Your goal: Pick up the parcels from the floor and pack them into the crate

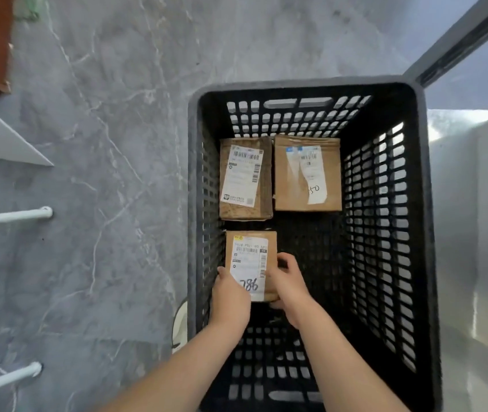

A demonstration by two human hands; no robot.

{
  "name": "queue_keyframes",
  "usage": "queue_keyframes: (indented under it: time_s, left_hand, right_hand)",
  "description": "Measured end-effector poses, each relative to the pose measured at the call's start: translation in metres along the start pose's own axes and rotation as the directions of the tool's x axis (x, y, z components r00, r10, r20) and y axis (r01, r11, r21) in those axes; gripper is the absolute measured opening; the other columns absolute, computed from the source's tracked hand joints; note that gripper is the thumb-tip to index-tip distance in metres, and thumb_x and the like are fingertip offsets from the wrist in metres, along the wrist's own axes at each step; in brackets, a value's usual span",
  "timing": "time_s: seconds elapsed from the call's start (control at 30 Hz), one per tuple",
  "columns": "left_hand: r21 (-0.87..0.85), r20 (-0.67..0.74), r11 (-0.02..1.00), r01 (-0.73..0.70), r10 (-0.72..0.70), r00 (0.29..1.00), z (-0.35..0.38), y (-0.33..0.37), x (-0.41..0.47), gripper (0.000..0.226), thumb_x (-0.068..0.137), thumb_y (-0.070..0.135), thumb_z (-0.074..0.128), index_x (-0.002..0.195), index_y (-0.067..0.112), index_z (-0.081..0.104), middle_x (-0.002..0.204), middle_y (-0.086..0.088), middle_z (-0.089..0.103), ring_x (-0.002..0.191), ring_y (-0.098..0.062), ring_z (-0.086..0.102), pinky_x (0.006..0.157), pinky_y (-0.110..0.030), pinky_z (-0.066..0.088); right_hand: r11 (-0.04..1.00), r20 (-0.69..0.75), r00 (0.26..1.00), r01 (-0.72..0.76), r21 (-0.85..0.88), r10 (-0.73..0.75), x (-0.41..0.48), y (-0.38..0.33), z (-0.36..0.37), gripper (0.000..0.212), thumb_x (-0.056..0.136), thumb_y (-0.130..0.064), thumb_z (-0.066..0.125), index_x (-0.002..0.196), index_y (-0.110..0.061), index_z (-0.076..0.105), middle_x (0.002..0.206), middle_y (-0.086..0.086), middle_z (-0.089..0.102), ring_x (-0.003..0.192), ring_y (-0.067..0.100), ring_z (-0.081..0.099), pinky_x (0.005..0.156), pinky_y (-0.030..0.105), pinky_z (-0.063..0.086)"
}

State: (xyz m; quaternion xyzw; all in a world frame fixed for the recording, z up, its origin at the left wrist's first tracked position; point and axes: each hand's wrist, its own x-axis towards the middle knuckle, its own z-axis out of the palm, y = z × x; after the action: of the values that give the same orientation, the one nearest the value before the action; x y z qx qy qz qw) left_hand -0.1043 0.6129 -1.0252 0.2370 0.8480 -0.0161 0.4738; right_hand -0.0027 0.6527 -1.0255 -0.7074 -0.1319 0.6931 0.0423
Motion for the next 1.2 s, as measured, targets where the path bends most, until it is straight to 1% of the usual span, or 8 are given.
queue_keyframes:
  time_s: [0.1,0.27,0.4,0.5,0.83,0.97,1.13,1.2]
  left_hand:
    - [-0.045,0.036,0.998,-0.054,0.055,0.998,0.007,-0.006,-0.009,0.069,0.094,-0.002,0.036,0.154,0.007,0.003,0.148,-0.006,0.037,0.125,-0.019,0.047,0.101,-0.026,0.043]
    - [-0.019,0.085,0.992,-0.126,0.127,0.988,0.016,-0.005,-0.022,0.071,0.099,0.0,0.03,0.154,0.017,-0.011,0.16,-0.002,-0.021,0.15,-0.019,-0.005,0.118,-0.026,0.008]
    - [-0.083,0.002,0.981,-0.177,0.177,0.984,0.007,0.0,-0.02,0.069,0.098,0.009,0.031,0.155,0.022,-0.008,0.163,-0.003,0.001,0.148,-0.019,0.014,0.121,-0.038,0.02]
    - [-0.004,0.038,0.957,-0.289,0.288,0.957,-0.013,0.008,-0.027,0.065,0.1,0.01,0.031,0.155,0.023,-0.001,0.163,0.004,0.004,0.147,-0.013,0.015,0.12,-0.037,0.024]
    - [0.08,-0.003,0.799,-0.596,0.598,0.801,-0.128,0.106,-0.12,0.052,0.101,0.038,0.027,0.152,0.028,0.018,0.157,0.003,0.03,0.142,-0.016,0.032,0.115,-0.043,0.03]
    - [0.263,0.02,0.666,-0.698,0.72,0.694,-0.191,0.132,-0.204,0.052,0.105,0.032,0.024,0.154,0.015,0.019,0.161,-0.002,0.019,0.148,-0.014,0.017,0.122,-0.039,0.013]
    - [0.29,0.005,0.513,-0.808,0.843,0.537,-0.256,0.171,-0.311,0.053,0.105,0.031,0.022,0.155,0.016,0.013,0.163,0.002,0.01,0.149,-0.008,0.005,0.122,-0.035,0.001]
    - [0.264,0.001,0.437,-0.86,0.891,0.453,-0.277,0.183,-0.353,0.053,0.105,0.032,0.022,0.155,0.018,0.013,0.163,0.004,0.01,0.149,-0.006,0.004,0.122,-0.034,0.0]
  right_hand:
    - [0.994,-0.045,0.997,0.071,0.084,-0.068,0.014,0.005,0.007,0.036,0.092,-0.013,0.054,0.123,-0.031,0.045,0.113,-0.002,0.061,0.09,0.016,0.064,0.065,0.033,0.051]
    - [0.992,-0.073,0.991,0.119,0.033,-0.116,0.025,0.005,0.021,0.042,0.084,-0.008,0.055,0.116,-0.033,0.043,0.125,0.003,0.045,0.104,0.019,0.057,0.076,0.031,0.055]
    - [0.976,0.027,0.999,-0.04,-0.214,0.047,0.021,-0.013,0.022,0.079,0.082,-0.028,0.053,0.152,-0.031,0.016,0.152,0.007,0.037,0.14,0.029,0.033,0.113,0.045,0.033]
    - [0.974,-0.043,0.999,-0.041,-0.225,0.032,-0.006,-0.044,0.016,0.08,0.095,-0.031,0.048,0.156,-0.023,-0.003,0.162,0.008,0.016,0.15,0.028,0.011,0.12,0.045,0.019]
    - [0.931,-0.035,0.942,0.322,-0.173,-0.332,-0.186,-0.13,0.0,0.051,0.102,-0.022,0.041,0.151,-0.015,0.03,0.152,0.003,0.037,0.138,0.019,0.037,0.096,0.024,0.03]
    - [0.903,-0.129,0.898,0.401,-0.153,-0.421,-0.302,-0.148,-0.005,0.055,0.102,-0.032,0.036,0.154,-0.018,0.024,0.159,0.003,0.028,0.145,0.02,0.027,0.118,0.038,0.025]
    - [0.832,-0.306,0.774,0.524,-0.184,-0.555,-0.435,-0.157,-0.028,0.047,0.105,-0.029,0.034,0.149,-0.013,0.034,0.143,-0.005,0.041,0.133,0.012,0.038,0.108,0.027,0.027]
    - [0.814,-0.388,0.719,0.548,-0.194,-0.577,-0.475,-0.153,-0.034,0.051,0.104,-0.034,0.033,0.152,-0.017,0.028,0.154,0.0,0.034,0.141,0.016,0.032,0.115,0.032,0.025]
